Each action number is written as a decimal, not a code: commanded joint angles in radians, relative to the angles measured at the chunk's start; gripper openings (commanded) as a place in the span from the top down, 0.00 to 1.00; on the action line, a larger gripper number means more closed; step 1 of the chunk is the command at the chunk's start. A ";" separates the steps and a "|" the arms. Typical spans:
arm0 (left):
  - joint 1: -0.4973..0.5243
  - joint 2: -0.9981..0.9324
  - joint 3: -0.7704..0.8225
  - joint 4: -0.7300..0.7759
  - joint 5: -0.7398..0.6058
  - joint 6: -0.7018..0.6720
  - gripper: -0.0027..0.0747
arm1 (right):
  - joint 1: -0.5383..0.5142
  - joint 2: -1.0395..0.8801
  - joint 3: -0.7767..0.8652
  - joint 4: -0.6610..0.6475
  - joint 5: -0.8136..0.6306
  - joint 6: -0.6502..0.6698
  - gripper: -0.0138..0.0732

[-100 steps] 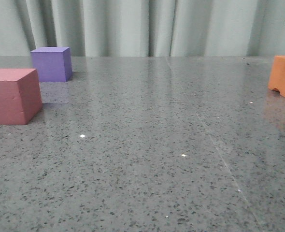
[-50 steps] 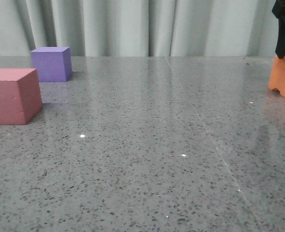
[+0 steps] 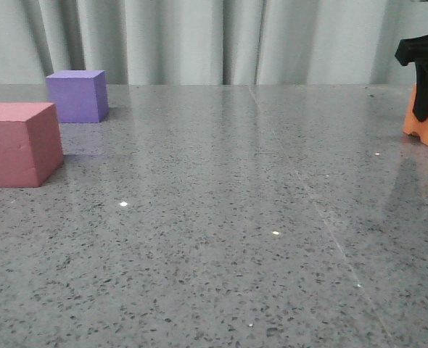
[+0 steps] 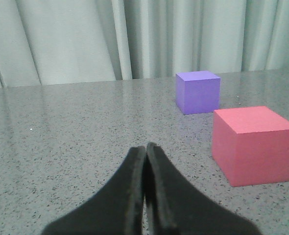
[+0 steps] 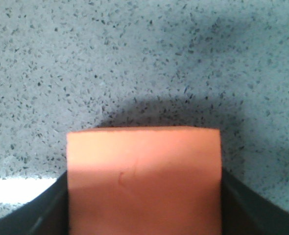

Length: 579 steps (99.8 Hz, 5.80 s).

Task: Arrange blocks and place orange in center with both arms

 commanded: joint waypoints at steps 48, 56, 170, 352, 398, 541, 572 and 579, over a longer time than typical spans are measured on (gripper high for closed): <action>0.002 -0.033 0.056 -0.007 -0.091 -0.005 0.99 | 0.189 -0.122 -0.197 0.110 0.107 0.010 0.56; 0.002 -0.033 0.056 -0.007 -0.091 -0.005 0.99 | 0.257 -0.116 -0.223 0.109 0.078 0.049 0.56; 0.002 -0.033 0.056 -0.007 -0.091 -0.005 0.99 | 0.639 0.227 -0.514 -0.199 0.123 0.644 0.56; 0.002 -0.033 0.056 -0.007 -0.091 -0.005 0.99 | 0.426 -0.267 -0.290 -0.299 0.173 0.248 0.08; 0.002 -0.033 0.056 -0.007 -0.091 -0.005 0.99 | 0.170 -0.694 0.282 -0.302 0.037 0.245 0.08; 0.002 -0.033 0.056 -0.007 -0.091 -0.005 0.99 | 0.171 -1.191 0.557 -0.246 0.098 0.245 0.92; 0.002 -0.033 0.056 -0.007 -0.091 -0.005 0.99 | 0.172 -1.275 0.682 -0.245 -0.082 0.245 0.92; 0.002 -0.033 0.056 -0.007 -0.091 -0.005 0.99 | 0.172 -1.329 0.751 -0.234 -0.160 0.245 0.92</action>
